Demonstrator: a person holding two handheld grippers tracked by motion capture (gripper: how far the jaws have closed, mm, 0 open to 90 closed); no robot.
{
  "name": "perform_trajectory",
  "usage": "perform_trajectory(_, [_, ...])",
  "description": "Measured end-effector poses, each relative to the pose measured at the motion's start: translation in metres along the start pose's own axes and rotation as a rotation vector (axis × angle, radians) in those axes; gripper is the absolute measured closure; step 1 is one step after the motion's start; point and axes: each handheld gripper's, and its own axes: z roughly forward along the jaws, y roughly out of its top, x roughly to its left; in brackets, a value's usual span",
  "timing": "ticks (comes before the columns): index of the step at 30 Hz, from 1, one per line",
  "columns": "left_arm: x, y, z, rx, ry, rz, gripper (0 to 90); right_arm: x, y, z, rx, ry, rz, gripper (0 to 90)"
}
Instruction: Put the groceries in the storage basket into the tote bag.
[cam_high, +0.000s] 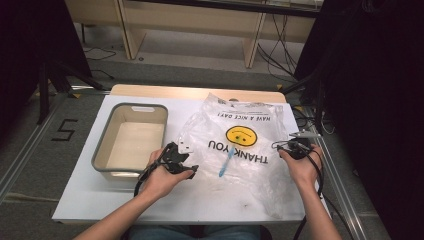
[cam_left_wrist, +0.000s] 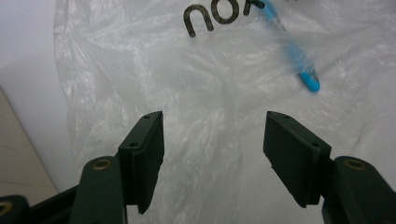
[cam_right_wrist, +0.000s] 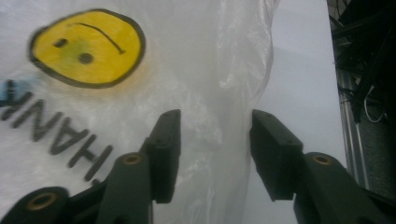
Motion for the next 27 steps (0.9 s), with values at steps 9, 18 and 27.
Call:
perform_trajectory(9, [0.001, -0.006, 0.002, 0.054, 0.015, -0.003, 41.4, 0.009, -0.017, -0.05, -0.019, 0.095, 0.062, 42.1])
perform_trajectory(18, [-0.002, -0.008, 0.005, 0.069, 0.007, 0.003, 43.9, 0.029, -0.046, -0.062, 0.108, 0.226, 0.115, 39.2])
perform_trajectory(27, [-0.003, -0.009, 0.006, 0.071, -0.005, 0.0, 45.3, 0.06, -0.057, -0.047, 0.232, 0.292, 0.006, 42.5])
